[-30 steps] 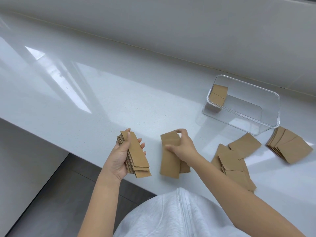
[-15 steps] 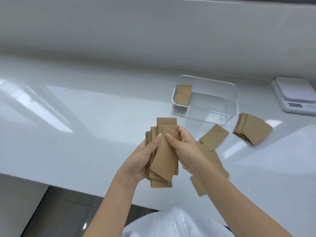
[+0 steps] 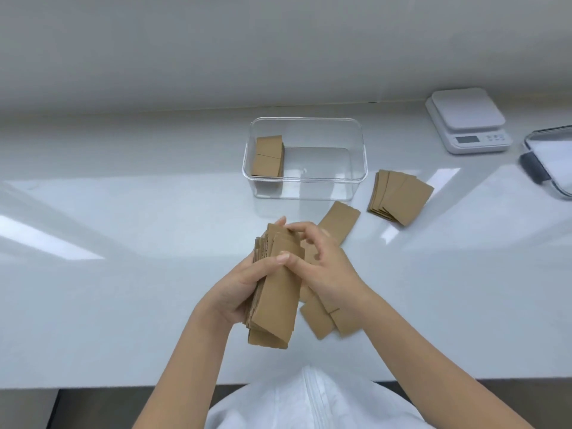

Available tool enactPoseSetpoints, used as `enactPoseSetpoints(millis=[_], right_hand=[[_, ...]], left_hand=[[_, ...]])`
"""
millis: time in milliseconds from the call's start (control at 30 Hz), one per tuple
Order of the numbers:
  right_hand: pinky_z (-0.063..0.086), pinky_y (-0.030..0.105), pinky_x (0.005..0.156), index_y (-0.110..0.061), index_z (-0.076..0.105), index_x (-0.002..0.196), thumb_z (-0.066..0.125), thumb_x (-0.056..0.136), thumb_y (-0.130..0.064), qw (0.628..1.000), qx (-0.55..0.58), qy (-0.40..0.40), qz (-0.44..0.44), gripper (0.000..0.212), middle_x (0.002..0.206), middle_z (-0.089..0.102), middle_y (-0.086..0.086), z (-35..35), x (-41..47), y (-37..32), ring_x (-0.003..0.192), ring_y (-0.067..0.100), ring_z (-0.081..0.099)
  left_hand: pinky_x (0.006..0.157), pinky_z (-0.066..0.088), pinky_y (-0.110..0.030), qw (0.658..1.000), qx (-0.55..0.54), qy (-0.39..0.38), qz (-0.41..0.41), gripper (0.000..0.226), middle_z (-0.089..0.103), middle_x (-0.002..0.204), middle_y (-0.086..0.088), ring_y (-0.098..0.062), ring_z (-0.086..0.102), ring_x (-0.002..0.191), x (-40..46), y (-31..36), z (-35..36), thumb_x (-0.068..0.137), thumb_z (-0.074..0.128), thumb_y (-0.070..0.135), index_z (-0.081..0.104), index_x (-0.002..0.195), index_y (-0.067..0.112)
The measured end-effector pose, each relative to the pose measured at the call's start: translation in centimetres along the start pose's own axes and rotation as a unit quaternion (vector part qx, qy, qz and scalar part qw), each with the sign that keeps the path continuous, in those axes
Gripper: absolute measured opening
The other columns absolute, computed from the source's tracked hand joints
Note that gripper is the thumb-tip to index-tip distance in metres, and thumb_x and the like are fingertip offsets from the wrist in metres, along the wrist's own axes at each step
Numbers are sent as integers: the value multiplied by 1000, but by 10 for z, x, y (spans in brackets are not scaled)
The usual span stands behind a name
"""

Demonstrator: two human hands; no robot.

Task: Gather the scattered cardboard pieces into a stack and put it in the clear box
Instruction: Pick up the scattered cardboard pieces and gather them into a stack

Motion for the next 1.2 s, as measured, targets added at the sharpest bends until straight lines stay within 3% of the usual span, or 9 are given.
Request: enactPoseSetpoints(millis=[100, 233, 467, 733, 867, 967, 1067, 1133, 1200], right_hand=[[33, -8, 70, -30, 64, 111, 68, 81, -36, 999, -22, 35, 0, 31, 108, 54, 1, -12, 5, 0, 111, 12, 45], [41, 2, 71, -18, 60, 119, 60, 88, -31, 993, 4, 114, 21, 33, 107, 59, -2, -46, 29, 18, 87, -4, 57], [44, 35, 83, -3, 41, 131, 58, 82, -55, 941, -232, 122, 213, 73, 131, 48, 15, -74, 70, 79, 115, 30, 53], [49, 39, 79, -3, 38, 120, 78, 56, -61, 904, -325, 166, 223, 95, 124, 48, 16, -56, 82, 81, 113, 33, 51], [45, 36, 69, -4, 34, 116, 84, 62, -40, 927, -250, 214, 181, 81, 106, 55, 13, -58, 76, 80, 90, 31, 56], [45, 24, 65, -14, 36, 120, 80, 72, -17, 958, 11, 258, 123, 66, 86, 54, -4, -66, 67, 75, 78, 19, 53], [53, 17, 66, -24, 43, 113, 79, 73, -11, 933, 160, 319, 40, 55, 83, 58, -9, -81, 51, 64, 73, 10, 59], [55, 18, 67, -26, 48, 103, 79, 72, -8, 939, 180, 291, 22, 47, 84, 62, -6, -92, 41, 55, 71, 6, 62], [55, 15, 62, -22, 52, 101, 79, 71, -4, 974, 161, 152, 53, 45, 85, 66, -2, -95, 34, 48, 68, 1, 65]], left_hand=[[59, 54, -36, 999, -44, -22, 17, 66, 61, 112, -13, -25, 66, 79, 13, 0, 1, 73, 71, 26, 47, 132, 41], [70, 56, -39, 988, -150, 21, 37, 66, 68, 108, -16, -27, 68, 86, 31, 4, -10, 54, 86, 36, 62, 115, 32], [73, 58, -44, 972, -187, 116, 78, 76, 71, 109, -16, -28, 70, 94, 33, 10, -38, 42, 90, 42, 62, 111, 31], [73, 57, -44, 974, -168, 135, 74, 71, 70, 113, -16, -30, 68, 99, 27, -4, -45, 46, 89, 43, 62, 112, 31], [73, 57, -44, 974, -166, 137, 70, 73, 68, 115, -17, -30, 68, 99, 25, -5, -46, 46, 89, 42, 62, 113, 30], [73, 57, -45, 976, -158, 130, 76, 69, 68, 115, -17, -31, 68, 100, 26, -2, -43, 47, 89, 42, 63, 111, 30], [73, 57, -45, 976, -151, 132, 86, 67, 68, 115, -17, -31, 67, 99, 24, -1, -41, 48, 88, 41, 64, 110, 29], [73, 57, -45, 973, -154, 141, 95, 66, 69, 114, -17, -31, 68, 99, 22, -3, -42, 51, 87, 41, 63, 111, 28], [76, 57, -45, 970, -159, 153, 103, 52, 68, 114, -17, -31, 68, 99, 20, -5, -41, 64, 78, 40, 62, 113, 28]])
Point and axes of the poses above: each hand's wrist, its own x-axis towards the middle knuckle, its own z-axis out of the palm, y = z × x, the point moved 2 cm from there along x, towards the middle knuckle
